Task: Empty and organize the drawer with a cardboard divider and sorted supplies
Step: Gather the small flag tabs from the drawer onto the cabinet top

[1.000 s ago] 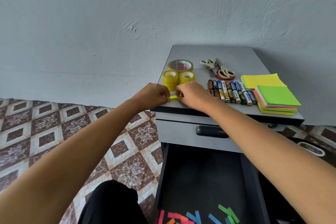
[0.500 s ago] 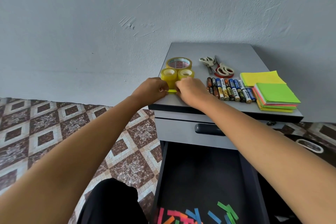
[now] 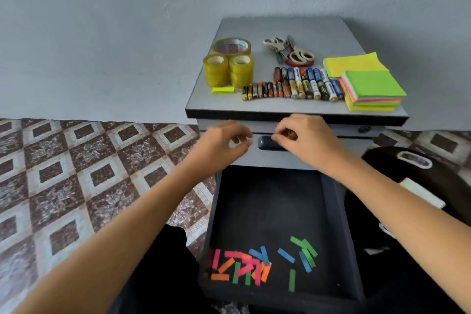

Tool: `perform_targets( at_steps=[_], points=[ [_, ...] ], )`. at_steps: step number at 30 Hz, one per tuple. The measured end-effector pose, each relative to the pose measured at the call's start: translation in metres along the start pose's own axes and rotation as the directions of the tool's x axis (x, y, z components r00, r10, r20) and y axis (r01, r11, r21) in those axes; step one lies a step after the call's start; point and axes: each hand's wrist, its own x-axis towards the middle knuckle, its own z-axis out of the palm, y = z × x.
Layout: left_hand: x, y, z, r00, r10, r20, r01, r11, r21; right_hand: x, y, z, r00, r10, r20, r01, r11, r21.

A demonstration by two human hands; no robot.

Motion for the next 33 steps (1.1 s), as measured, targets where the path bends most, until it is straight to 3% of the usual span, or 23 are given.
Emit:
perform_targets(
  at_steps=[3, 6, 11, 16, 18, 26, 28, 33],
  points=[
    [-0.023, -0.001, 0.045, 0.98, -0.056, 0.192, 0.064, 0.997, -0.033, -0.042, 0.022, 0.019, 0.986, 0.098, 0.133, -0.096, 0.995, -0.024],
    [-0.044, -0.007, 0.091, 0.911, -0.179, 0.371, 0.192, 0.981, 0.001, -0.083, 0.044, 0.046, 0.932, 0.197, 0.305, -0.199, 0.98, -0.027],
    [-0.077, -0.016, 0.153, 0.739, -0.314, 0.596, 0.317, 0.943, 0.104, -0.138, 0.078, 0.102, 0.746, 0.349, 0.567, -0.351, 0.93, -0.11],
    [-0.101, -0.026, 0.194, 0.625, -0.375, 0.684, 0.349, 0.919, 0.185, -0.166, 0.099, 0.142, 0.573, 0.428, 0.699, -0.383, 0.894, -0.233],
    [-0.108, -0.03, 0.204, 0.608, -0.41, 0.68, 0.368, 0.904, 0.217, -0.171, 0.1, 0.157, 0.564, 0.428, 0.706, -0.372, 0.895, -0.245],
    [-0.131, -0.054, 0.212, 0.587, -0.47, 0.659, 0.364, 0.881, 0.303, -0.169, 0.084, 0.199, 0.659, 0.432, 0.617, -0.33, 0.902, -0.279],
    [-0.132, -0.055, 0.211, 0.609, -0.438, 0.661, 0.311, 0.899, 0.308, -0.169, 0.083, 0.203, 0.676, 0.432, 0.597, -0.299, 0.901, -0.313],
    [-0.129, -0.057, 0.209, 0.632, -0.298, 0.716, 0.025, 0.93, 0.366, -0.169, 0.083, 0.208, 0.689, 0.451, 0.567, -0.341, 0.893, -0.295]
  ],
)
